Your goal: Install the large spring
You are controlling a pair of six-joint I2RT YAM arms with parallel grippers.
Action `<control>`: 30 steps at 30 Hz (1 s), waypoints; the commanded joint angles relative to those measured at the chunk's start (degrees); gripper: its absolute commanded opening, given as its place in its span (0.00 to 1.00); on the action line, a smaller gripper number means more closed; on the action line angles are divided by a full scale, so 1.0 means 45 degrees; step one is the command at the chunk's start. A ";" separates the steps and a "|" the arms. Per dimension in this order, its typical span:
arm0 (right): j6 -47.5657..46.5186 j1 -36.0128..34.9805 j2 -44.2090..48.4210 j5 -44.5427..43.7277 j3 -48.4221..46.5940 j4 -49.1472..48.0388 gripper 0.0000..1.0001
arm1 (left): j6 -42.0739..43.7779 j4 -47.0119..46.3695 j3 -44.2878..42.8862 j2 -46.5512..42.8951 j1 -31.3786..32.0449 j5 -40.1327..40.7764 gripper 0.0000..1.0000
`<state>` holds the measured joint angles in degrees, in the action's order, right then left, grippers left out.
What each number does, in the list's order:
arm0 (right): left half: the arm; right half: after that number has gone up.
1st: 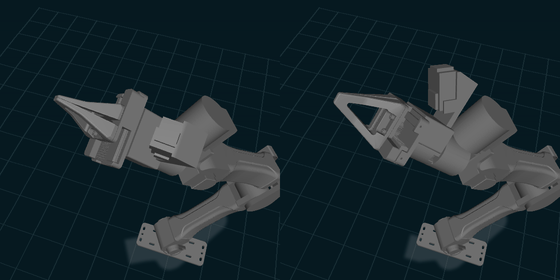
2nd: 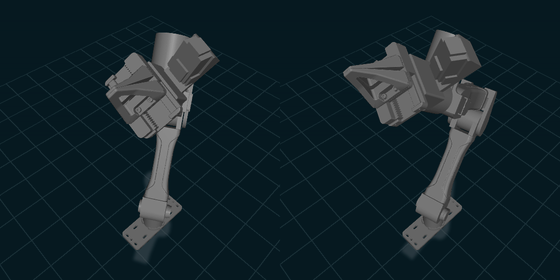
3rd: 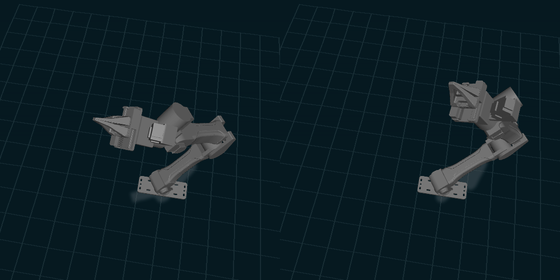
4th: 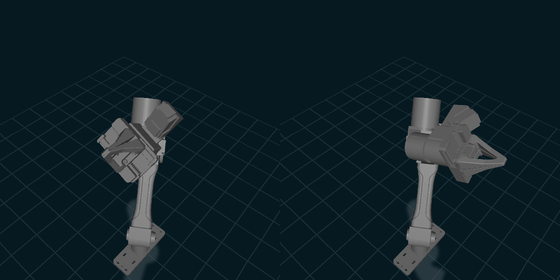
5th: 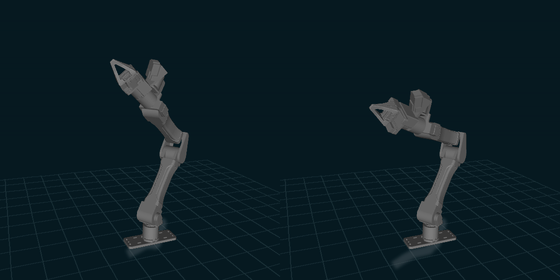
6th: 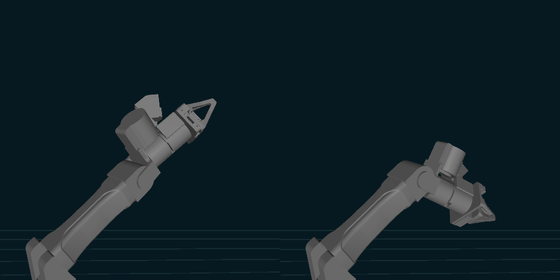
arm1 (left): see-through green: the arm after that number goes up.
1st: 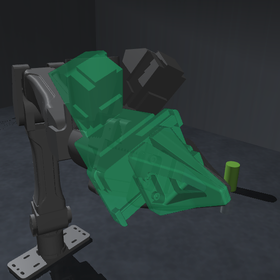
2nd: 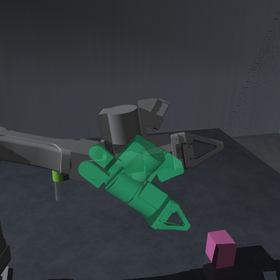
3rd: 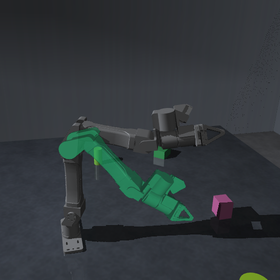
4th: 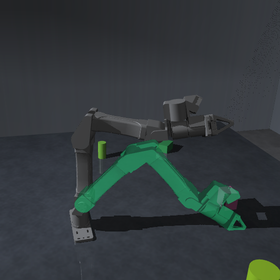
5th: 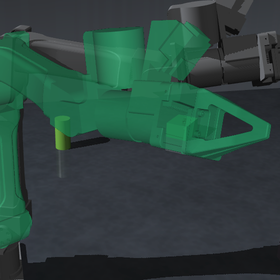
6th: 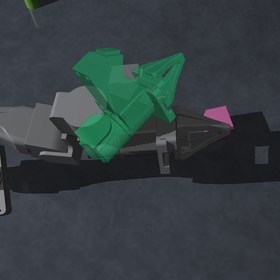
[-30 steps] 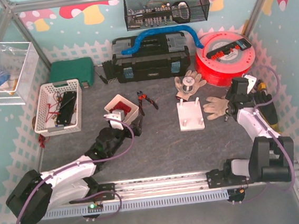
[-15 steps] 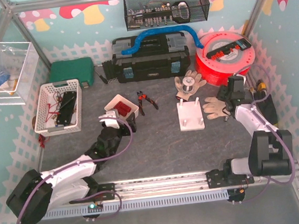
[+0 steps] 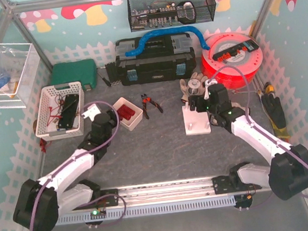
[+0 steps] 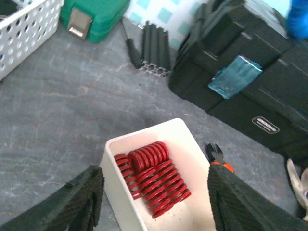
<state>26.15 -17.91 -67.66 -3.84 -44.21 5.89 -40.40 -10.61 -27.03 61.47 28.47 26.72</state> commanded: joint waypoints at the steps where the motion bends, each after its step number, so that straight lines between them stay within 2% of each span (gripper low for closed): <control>1: -0.0021 -0.0682 0.0457 0.0349 0.1084 -0.0426 0.97 | -0.0917 0.1246 -0.0955 0.0758 -0.0836 -0.1516 0.58; 3: 0.0058 -0.0846 0.0565 0.0142 0.1576 -0.1087 0.97 | -0.0176 0.1647 -0.1799 0.1510 -0.0894 -0.1650 0.52; 6: 0.0062 -0.0915 0.0379 0.0131 0.1750 -0.1375 0.97 | 0.1652 0.2393 -0.3203 0.2768 -0.0951 -0.2564 0.52; 8: -0.0022 -0.1011 0.0198 0.0127 0.1688 -0.1330 0.97 | 0.1154 0.3192 -0.3802 0.3177 -0.1284 -0.2570 0.51; 10: -0.0068 -0.1074 0.0104 -0.0006 0.1697 -0.1348 0.97 | 0.0128 0.3135 -0.3811 0.3400 -0.1570 -0.2981 0.49; 12: -0.0108 -0.1114 0.0121 -0.0105 0.1713 -0.1362 0.97 | 0.0013 0.2894 -0.4049 0.3915 -0.1619 -0.3415 0.47; 17: -0.0146 -0.1223 0.0177 -0.0067 0.1972 -0.1719 0.96 | 0.4025 0.3329 -0.5356 0.5290 -0.1635 -0.4849 0.50; 22: -0.0208 -0.1307 0.0056 0.0167 0.1937 -0.1833 0.96 | 0.7668 0.3800 -0.5956 0.5768 -0.1733 -0.5343 0.49; 30: -0.0245 -0.1386 0.0225 0.0149 0.2016 -0.1895 0.96 | 0.9598 0.5524 -0.6945 0.6796 -0.2627 -0.6428 0.49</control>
<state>25.74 -23.42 -67.00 -3.29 -35.94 -1.54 -5.02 8.32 -55.86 89.84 18.41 1.21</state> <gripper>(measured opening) 0.957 0.491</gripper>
